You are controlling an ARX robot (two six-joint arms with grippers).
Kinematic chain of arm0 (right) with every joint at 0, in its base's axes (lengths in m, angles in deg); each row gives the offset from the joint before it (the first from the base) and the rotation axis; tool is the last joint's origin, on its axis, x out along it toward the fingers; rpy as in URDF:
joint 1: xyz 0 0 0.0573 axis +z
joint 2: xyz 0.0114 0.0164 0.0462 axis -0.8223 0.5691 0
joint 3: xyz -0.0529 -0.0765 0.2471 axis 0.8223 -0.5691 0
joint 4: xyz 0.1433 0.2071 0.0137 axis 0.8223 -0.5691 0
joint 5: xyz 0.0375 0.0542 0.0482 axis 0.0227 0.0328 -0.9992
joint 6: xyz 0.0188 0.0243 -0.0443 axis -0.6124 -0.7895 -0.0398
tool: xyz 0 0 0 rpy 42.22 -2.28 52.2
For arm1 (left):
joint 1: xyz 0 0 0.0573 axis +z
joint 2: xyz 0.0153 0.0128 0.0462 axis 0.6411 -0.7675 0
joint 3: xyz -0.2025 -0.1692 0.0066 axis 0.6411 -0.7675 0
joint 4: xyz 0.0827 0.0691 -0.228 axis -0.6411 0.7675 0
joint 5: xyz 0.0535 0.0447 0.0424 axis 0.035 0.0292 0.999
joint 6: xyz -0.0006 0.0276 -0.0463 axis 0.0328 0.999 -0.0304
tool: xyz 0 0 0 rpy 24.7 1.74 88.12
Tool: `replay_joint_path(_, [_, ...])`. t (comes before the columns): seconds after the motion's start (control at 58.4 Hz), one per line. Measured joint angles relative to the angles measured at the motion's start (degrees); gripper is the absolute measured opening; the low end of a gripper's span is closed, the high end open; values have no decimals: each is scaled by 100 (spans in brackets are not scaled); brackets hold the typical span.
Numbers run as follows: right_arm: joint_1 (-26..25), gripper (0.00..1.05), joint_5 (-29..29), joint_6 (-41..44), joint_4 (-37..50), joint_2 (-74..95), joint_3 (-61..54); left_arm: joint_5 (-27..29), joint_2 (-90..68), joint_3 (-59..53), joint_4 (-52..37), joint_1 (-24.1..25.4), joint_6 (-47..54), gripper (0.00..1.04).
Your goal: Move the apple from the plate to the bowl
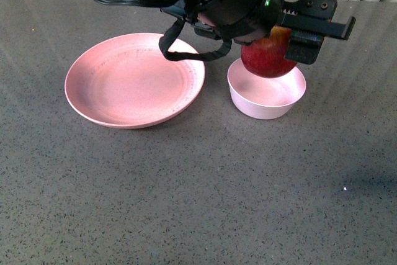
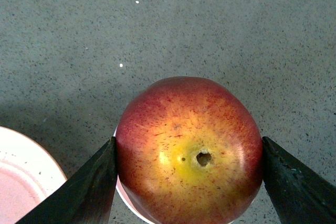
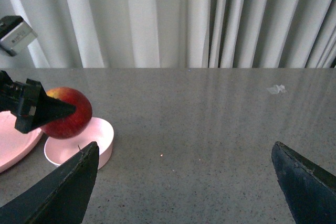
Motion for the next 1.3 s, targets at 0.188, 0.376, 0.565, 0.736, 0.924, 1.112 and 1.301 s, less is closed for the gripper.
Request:
replay_joint_path(0.188, [0, 96, 0, 0, 0, 0, 2, -4, -201, 74, 24, -48, 101, 68])
replay_joint_path(0.376, [0, 96, 0, 0, 0, 0, 2, 0, -420, 247, 105, -44, 258, 68])
replay_joint_path(0.565, [0, 96, 0, 0, 0, 0, 0, -2, -538, 310, 138, -37, 317, 68])
replay_joint_path(0.736, [0, 96, 0, 0, 0, 0, 2, 0, -619, 321, 138, -35, 341, 69])
replay_joint_path(0.924, [0, 96, 0, 0, 0, 0, 2, -44, -623, 321, 109, -37, 295, 98])
replay_joint_path(1.112, [0, 96, 0, 0, 0, 0, 0, -63, -586, 313, 26, -28, 136, 96])
replay_joint_path(1.301, [0, 96, 0, 0, 0, 0, 2, -107, -136, 24, -166, 57, -129, 96])
